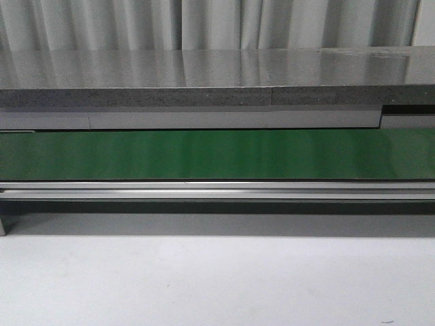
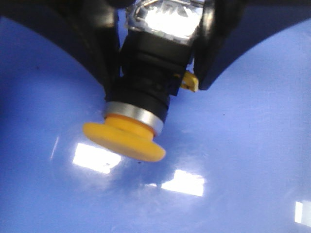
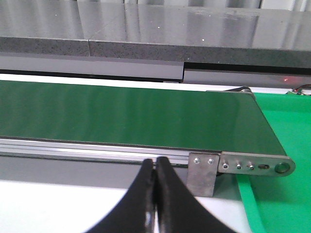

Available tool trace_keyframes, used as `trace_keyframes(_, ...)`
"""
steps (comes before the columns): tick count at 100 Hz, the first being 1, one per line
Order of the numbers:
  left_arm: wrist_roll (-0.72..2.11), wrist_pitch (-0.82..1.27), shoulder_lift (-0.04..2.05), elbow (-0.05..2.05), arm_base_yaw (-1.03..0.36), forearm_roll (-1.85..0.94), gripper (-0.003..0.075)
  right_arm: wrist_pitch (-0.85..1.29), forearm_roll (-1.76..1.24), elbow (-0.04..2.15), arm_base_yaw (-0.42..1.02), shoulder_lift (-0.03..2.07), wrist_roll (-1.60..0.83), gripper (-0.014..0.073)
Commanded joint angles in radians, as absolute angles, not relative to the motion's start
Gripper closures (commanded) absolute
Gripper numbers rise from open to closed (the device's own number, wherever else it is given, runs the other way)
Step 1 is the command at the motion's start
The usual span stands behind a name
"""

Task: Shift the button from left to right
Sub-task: 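Grasp the button with the left gripper and carry it onto the belt, then release the button on the belt end nearest the left arm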

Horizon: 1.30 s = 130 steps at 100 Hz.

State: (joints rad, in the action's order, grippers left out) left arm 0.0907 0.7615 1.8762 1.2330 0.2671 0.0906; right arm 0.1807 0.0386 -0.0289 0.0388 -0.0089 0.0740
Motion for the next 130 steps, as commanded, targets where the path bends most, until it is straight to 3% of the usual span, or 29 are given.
trace_keyframes(1, 0.089, 0.760, 1.776, 1.279, 0.266, 0.076, 0.0715, 0.101, 0.044, -0.030, 0.038, -0.027, 0.072, 0.0662)
trace_keyframes(25, 0.089, 0.878, 1.685, 1.359, 0.240, -0.034, 0.0715, 0.101, 0.044, -0.030, 0.038, -0.027, 0.072, 0.0662)
trace_keyframes(70, 0.089, 0.895, 1.694, 1.367, 0.080, -0.081, 0.0701, 0.101, 0.044, -0.030, 0.038, -0.027, 0.072, 0.0662)
trace_keyframes(84, 0.089, 0.895, 1.702, 1.367, 0.051, -0.081, 0.0594, 0.101, 0.044, -0.030, 0.038, -0.027, 0.072, 0.0662)
trace_keyframes(110, 0.089, 0.899, 1.710, 1.365, 0.021, -0.082, 0.0269, 0.101, 0.044, -0.030, 0.038, -0.027, 0.072, 0.0662)
trace_keyframes(120, 0.089, 0.901, 1.710, 1.365, 0.017, -0.082, 0.0210, 0.101, 0.044, -0.030, 0.038, -0.027, 0.072, 0.0662)
trace_keyframes(130, 0.089, 0.903, 1.708, 1.365, 0.017, -0.082, 0.0209, 0.101, 0.044, -0.030, 0.038, -0.027, 0.072, 0.0662)
